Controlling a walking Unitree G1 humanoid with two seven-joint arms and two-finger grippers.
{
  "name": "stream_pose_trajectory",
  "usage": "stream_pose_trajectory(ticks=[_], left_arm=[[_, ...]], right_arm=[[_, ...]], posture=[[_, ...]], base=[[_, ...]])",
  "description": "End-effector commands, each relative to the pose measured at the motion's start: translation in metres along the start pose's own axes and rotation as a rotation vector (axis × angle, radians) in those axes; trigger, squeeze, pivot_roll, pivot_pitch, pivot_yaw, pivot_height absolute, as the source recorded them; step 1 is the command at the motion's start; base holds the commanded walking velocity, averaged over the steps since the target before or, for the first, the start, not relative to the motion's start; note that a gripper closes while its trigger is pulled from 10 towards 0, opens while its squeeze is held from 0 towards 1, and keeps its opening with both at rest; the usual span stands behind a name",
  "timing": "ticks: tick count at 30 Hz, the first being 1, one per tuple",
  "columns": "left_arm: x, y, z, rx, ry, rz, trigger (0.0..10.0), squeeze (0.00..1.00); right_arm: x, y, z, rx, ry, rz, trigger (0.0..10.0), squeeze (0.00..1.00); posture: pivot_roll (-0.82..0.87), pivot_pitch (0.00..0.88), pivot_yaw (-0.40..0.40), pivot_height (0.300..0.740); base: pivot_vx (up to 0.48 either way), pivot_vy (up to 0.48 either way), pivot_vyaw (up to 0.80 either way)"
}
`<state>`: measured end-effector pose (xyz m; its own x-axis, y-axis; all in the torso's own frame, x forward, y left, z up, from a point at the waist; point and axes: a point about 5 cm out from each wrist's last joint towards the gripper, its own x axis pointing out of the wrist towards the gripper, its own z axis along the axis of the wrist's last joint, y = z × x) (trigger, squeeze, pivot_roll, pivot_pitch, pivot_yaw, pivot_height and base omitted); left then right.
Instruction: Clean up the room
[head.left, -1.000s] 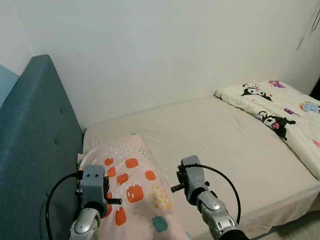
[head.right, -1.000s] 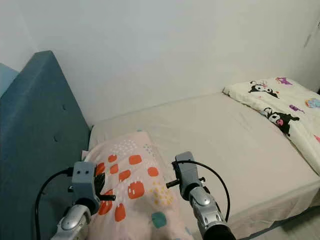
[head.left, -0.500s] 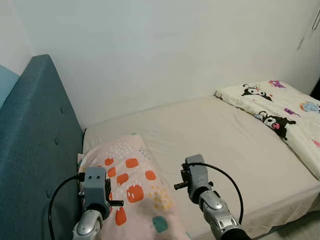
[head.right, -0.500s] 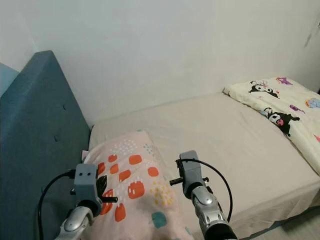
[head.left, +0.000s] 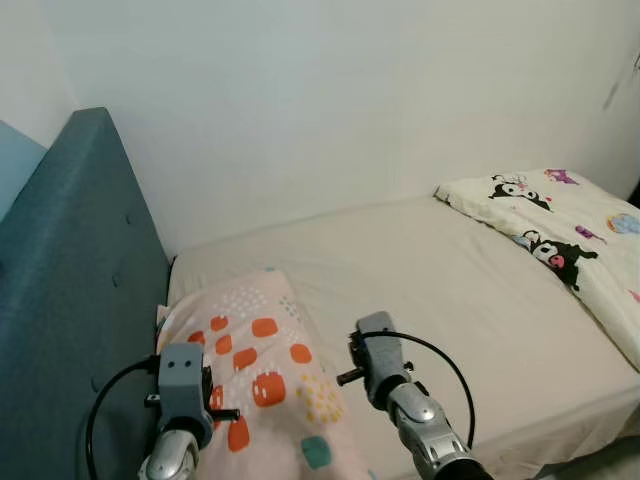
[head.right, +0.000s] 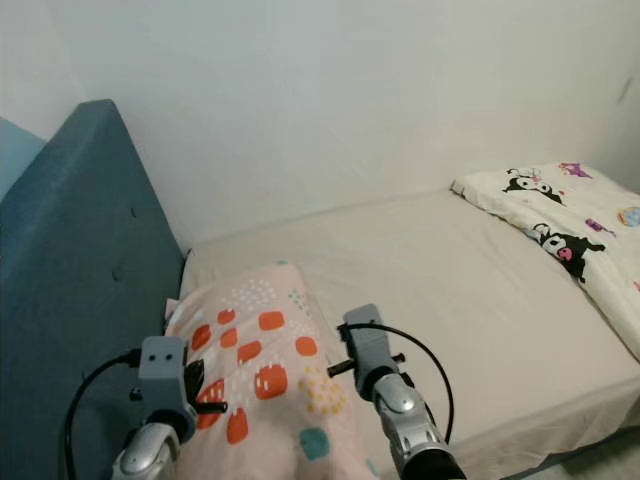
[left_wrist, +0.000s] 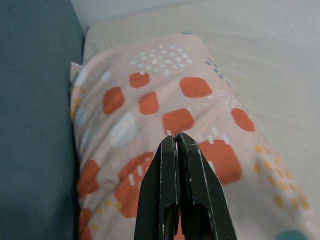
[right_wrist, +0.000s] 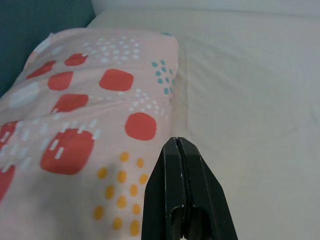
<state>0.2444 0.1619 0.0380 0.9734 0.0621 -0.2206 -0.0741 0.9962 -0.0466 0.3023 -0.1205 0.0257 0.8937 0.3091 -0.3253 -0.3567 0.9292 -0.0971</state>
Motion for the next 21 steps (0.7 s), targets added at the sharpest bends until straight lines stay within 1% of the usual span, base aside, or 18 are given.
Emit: stream_pose_trajectory(ticks=[1, 2, 4, 6, 8, 15, 17, 21], left_arm=[[-0.001, 0.001, 0.001, -0.002, -0.005, 0.013, 10.0, 0.00], [0.000, 0.003, 0.002, -0.037, -0.003, 0.033, 10.0, 0.00], [0.000, 0.003, 0.002, -0.048, 0.001, 0.038, 10.0, 0.00], [0.000, 0.005, 0.002, -0.029, 0.003, 0.043, 10.0, 0.00], [0.000, 0.006, 0.002, -0.019, 0.010, 0.047, 10.0, 0.00], [-0.001, 0.010, 0.000, 0.020, 0.026, 0.048, 10.0, 0.00], [-0.001, 0.011, -0.002, 0.043, 0.033, 0.042, 10.0, 0.00], [0.000, 0.011, -0.001, 0.046, 0.030, 0.030, 10.0, 0.00]], right_arm=[[0.000, 0.000, -0.002, -0.003, 0.003, 0.004, 10.0, 0.00], [-0.001, 0.001, -0.003, 0.033, 0.007, 0.009, 10.0, 0.00], [-0.001, 0.001, -0.003, 0.039, 0.011, 0.011, 10.0, 0.00], [0.000, 0.003, -0.004, 0.011, 0.018, 0.026, 10.0, 0.00], [0.000, 0.003, -0.004, 0.004, 0.022, 0.029, 10.0, 0.00], [0.000, 0.004, -0.008, 0.007, 0.055, 0.030, 10.0, 0.00], [-0.001, 0.003, -0.010, 0.010, 0.066, 0.024, 10.0, 0.00], [-0.001, 0.000, -0.012, 0.011, 0.076, 0.004, 10.0, 0.00]], posture=[[-0.07, 0.000, -0.007, 0.740], [-0.06, 0.000, -0.008, 0.740], [-0.06, 0.000, -0.008, 0.740], [-0.06, 0.000, -0.010, 0.740], [-0.06, 0.000, -0.010, 0.740], [-0.06, 0.000, -0.011, 0.740], [-0.06, 0.000, -0.007, 0.740], [-0.07, 0.000, -0.002, 0.740]], base=[[0.000, -0.480, 0.80], [0.000, 0.000, 0.00], [0.000, 0.000, 0.00], [0.000, 0.000, 0.00], [0.000, 0.000, 0.00], [0.000, 0.000, 0.00], [0.000, 0.000, 0.00], [0.000, 0.000, 0.00]])
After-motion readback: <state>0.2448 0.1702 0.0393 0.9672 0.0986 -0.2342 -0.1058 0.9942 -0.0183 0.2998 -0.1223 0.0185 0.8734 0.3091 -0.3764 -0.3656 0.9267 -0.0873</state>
